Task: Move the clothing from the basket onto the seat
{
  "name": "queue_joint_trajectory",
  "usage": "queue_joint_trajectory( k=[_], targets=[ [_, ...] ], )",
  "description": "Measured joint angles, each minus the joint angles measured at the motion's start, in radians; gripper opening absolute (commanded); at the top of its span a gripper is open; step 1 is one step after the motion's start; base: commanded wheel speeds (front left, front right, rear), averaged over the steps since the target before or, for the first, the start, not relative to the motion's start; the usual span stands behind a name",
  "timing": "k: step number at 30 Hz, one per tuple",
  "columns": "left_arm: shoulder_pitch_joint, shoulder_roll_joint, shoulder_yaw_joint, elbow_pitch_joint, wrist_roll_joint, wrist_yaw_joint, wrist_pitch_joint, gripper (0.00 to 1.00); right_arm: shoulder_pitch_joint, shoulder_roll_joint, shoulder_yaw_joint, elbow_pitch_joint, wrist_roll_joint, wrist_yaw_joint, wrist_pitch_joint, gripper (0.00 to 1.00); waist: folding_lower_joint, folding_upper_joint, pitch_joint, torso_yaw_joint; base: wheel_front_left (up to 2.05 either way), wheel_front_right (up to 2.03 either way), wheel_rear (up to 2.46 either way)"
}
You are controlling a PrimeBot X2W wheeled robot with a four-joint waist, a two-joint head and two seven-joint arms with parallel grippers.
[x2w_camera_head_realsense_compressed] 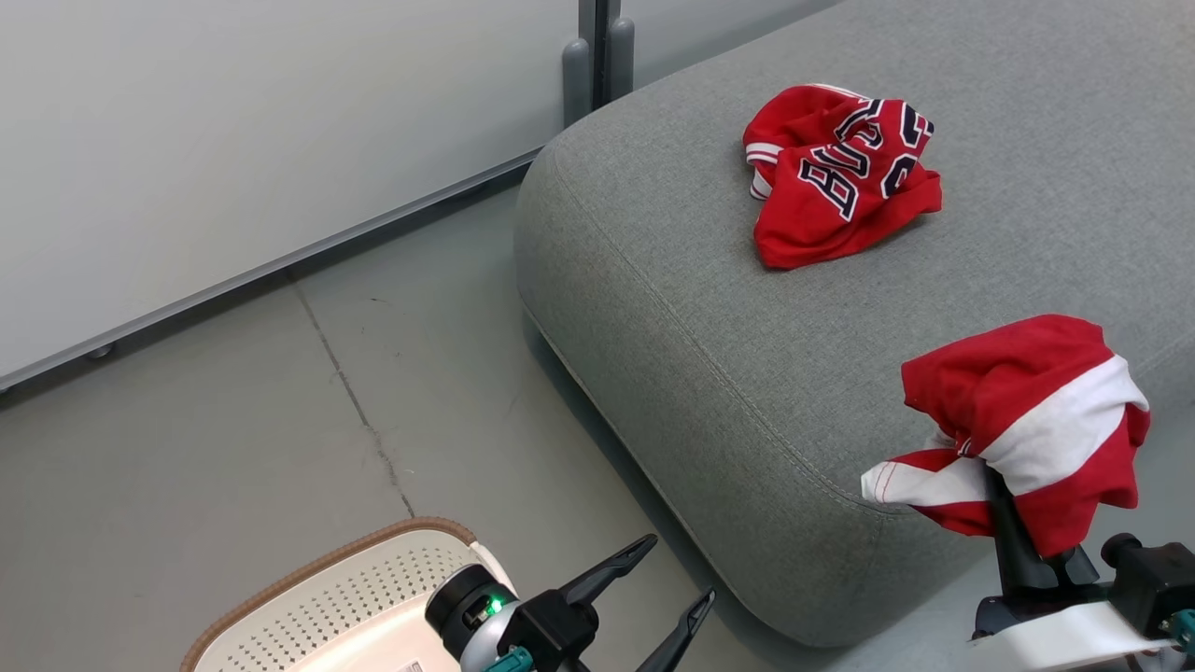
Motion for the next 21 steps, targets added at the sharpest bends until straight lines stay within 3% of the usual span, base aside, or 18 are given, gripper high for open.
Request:
queue_joint_trajectory(
  k=[13,21],
  targets=[
    [-0.025,0.004,0.024,-0.01,0.0,0.0,0.0,1.0,-0.009,0.013,-0.027,-0.007,-0.003,0.0,0.0,0.0,0.0,0.0,0.015,-0.001,0.0,0.0,0.0],
    [-0.04,0.026,0.017,-0.017,0.016,0.0,0.0,1.0,-0.156,-0.052,-0.068,-0.05,0.01,0.0,0.0,0.0,0.0,0.0,0.069,0.039,0.0,0.0,0.0]
  ],
)
